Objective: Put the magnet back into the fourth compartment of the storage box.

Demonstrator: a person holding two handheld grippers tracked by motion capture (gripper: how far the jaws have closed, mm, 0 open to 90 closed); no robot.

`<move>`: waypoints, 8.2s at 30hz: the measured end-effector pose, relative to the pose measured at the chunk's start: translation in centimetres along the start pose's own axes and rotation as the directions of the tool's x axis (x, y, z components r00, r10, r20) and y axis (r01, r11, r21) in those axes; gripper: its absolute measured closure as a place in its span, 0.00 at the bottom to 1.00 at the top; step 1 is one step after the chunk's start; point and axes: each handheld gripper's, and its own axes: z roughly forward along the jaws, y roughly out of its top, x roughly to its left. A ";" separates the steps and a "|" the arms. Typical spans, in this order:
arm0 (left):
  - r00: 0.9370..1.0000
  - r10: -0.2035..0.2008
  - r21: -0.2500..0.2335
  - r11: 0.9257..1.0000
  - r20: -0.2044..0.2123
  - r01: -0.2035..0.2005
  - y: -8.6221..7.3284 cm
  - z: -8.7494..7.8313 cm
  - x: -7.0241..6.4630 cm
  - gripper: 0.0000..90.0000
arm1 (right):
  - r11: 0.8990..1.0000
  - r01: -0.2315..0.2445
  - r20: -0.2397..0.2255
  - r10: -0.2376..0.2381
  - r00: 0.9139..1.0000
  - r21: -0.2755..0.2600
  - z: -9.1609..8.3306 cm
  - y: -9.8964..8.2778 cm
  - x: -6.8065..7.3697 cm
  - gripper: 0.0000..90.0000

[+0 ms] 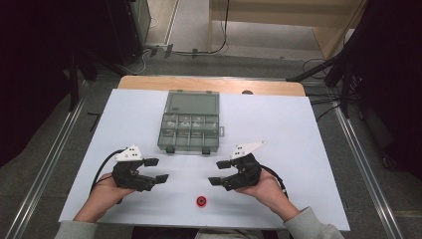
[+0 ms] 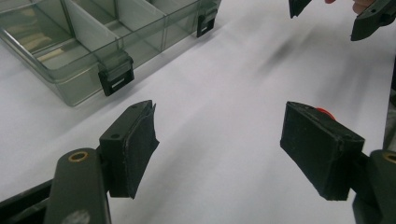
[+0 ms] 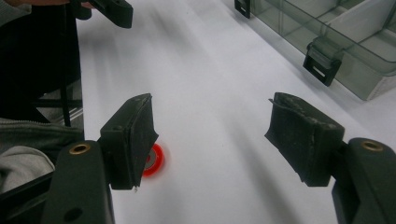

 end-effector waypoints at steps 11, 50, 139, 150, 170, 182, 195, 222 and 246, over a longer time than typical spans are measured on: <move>1.000 -0.007 -0.004 1.000 0.011 0.007 -0.4 -0.6 -0.1 0.29 | 0.999 0.024 -0.034 -0.023 0.999 0.031 1.1 -0.3 0.9 0.36; 0.999 -0.033 0.008 0.999 -0.018 0.033 -1.5 -1.6 0.2 0.29 | 0.970 0.179 -0.073 -0.168 0.983 0.168 4.7 -0.7 3.4 0.37; 0.999 -0.037 0.008 0.999 -0.035 0.037 -1.6 -1.5 0.7 0.29 | 0.963 0.169 -0.030 -0.167 0.986 0.210 4.7 -0.5 4.0 0.70; 0.999 -0.034 0.013 0.999 -0.033 0.034 -1.4 -1.2 0.9 0.29 | 0.974 0.132 -0.008 -0.133 0.991 0.186 4.0 -0.3 3.4 0.70; 0.999 -0.028 0.013 1.000 -0.026 0.028 -0.9 -0.6 1.3 0.29 | 0.990 0.055 0.038 -0.061 0.997 0.132 2.2 0.0 2.0 0.70; 1.000 -0.024 0.002 1.000 -0.013 0.024 -0.6 -0.4 1.3 0.29 | 0.995 -0.009 0.065 0.002 0.998 0.102 1.1 0.4 0.9 0.70; 1.000 -0.021 -0.004 1.000 -0.019 0.021 -0.4 -0.1 1.2 0.29 | 0.996 -0.052 0.098 0.046 0.994 0.069 0.1 0.8 -0.3 0.70; 0.999 -0.033 -0.023 0.999 -0.036 0.032 -0.5 -0.2 1.3 0.29 | 0.994 -0.101 0.144 0.096 0.985 0.029 -0.3 2.3 -1.9 0.70; 0.998 -0.051 -0.030 0.998 -0.044 0.049 -0.6 0.4 1.5 0.29 | 0.989 -0.146 0.172 0.147 0.974 -0.019 -0.8 3.9 -4.0 0.71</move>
